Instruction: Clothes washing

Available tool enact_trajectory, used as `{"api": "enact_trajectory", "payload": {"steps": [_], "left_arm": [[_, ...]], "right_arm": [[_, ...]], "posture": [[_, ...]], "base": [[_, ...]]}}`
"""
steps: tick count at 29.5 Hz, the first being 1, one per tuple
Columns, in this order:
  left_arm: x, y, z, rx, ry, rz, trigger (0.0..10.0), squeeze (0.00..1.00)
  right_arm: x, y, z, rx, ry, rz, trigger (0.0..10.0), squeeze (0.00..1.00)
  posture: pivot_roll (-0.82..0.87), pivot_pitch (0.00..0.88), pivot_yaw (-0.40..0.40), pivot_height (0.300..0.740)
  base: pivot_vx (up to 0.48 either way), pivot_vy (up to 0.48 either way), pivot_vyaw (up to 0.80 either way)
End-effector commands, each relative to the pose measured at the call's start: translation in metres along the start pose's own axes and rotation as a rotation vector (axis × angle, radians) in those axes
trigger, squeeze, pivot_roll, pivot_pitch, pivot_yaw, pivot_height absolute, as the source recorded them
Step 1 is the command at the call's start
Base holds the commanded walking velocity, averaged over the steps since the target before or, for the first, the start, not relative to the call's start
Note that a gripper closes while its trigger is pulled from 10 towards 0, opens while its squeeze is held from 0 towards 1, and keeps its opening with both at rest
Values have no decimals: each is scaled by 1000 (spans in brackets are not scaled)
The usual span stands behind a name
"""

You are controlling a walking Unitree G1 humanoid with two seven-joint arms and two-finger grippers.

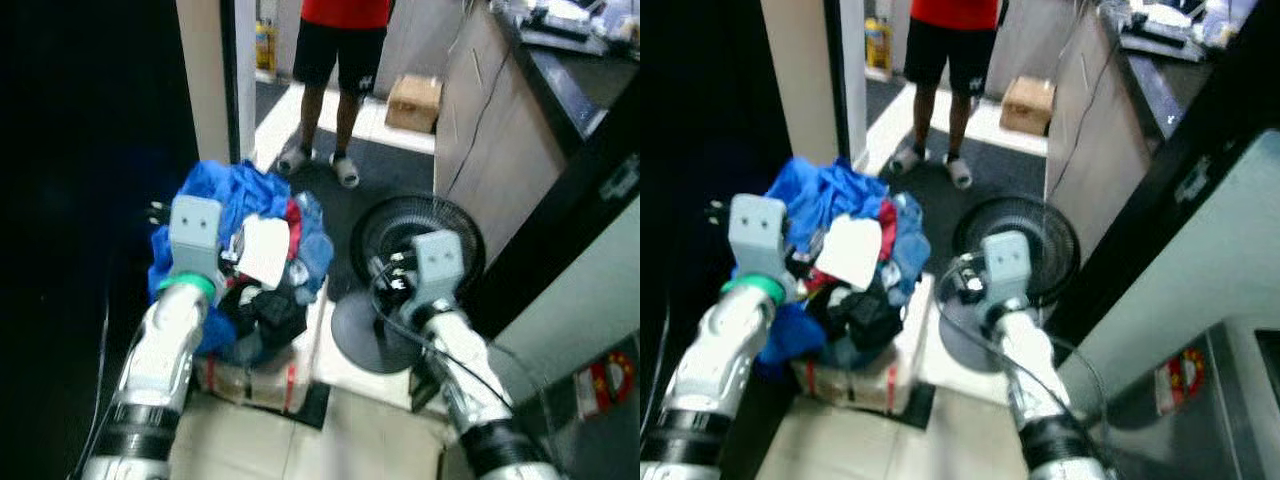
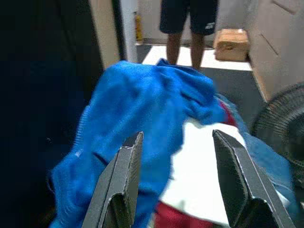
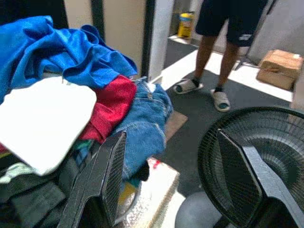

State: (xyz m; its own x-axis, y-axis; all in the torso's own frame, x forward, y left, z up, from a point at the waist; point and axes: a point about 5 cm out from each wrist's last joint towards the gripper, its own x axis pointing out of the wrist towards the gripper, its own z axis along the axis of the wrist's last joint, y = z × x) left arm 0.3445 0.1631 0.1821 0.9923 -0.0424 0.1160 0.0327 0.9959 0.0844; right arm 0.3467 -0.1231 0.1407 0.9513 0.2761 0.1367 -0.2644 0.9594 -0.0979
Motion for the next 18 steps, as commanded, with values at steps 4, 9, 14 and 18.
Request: {"api": "enact_trajectory", "payload": {"steps": [4,9,14,18], "left_arm": [[0,-9,-5,0,7,-22,10000,0],[2,-8,-3,0,1,-20,10000,0],[3,-9,-4,7,10,-17,10000,0],[2,-9,-4,-3,4,-16,10000,0]], "right_arm": [[-3,-21,-4,-10,15,-66,10000,0],[-3,-20,-3,-11,7,-61,10000,0],[-3,-19,-2,-9,0,-61,10000,0],[-2,-18,-2,-7,-6,-53,10000,0]], "posture": [[33,42,-28,740],[30,40,-24,740],[31,45,-23,740],[37,45,-25,740]], "base": [[442,0,0],[436,0,0],[162,0,0],[0,0,0]]}}
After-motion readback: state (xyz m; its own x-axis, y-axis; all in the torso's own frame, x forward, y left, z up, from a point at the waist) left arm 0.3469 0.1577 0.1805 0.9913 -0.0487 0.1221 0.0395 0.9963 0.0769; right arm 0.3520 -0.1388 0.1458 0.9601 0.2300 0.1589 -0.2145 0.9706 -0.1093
